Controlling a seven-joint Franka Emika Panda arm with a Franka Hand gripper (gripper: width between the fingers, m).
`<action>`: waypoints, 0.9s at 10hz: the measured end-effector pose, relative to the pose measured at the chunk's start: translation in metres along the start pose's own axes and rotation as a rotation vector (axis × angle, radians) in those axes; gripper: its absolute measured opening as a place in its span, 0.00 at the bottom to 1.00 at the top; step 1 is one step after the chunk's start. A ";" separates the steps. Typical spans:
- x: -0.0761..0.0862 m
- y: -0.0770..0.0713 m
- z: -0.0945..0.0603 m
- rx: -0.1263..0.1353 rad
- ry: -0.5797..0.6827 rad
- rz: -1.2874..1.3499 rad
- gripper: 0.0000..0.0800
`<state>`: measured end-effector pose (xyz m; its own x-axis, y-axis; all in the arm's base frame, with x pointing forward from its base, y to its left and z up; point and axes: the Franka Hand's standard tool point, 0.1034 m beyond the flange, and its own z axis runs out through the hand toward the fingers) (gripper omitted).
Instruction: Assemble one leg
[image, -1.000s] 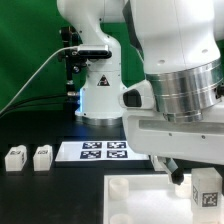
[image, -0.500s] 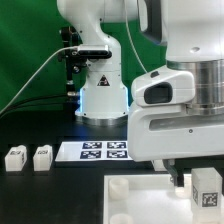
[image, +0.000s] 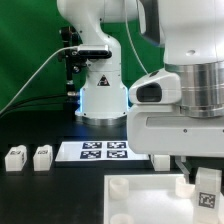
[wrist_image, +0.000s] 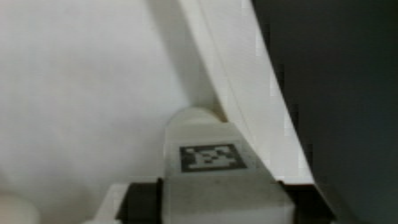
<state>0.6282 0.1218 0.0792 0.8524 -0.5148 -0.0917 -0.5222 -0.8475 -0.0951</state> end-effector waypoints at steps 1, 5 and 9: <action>0.001 -0.001 -0.003 0.003 -0.004 0.201 0.38; 0.007 -0.003 -0.004 0.066 -0.078 1.049 0.37; 0.005 -0.004 -0.002 0.065 -0.061 1.013 0.62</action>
Offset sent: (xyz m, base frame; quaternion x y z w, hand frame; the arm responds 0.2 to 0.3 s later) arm 0.0196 -0.0032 -0.0003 0.1053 -0.0688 0.4973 0.8584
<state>0.6345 0.1228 0.0813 0.0063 -0.9778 -0.2094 -1.0000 -0.0069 0.0021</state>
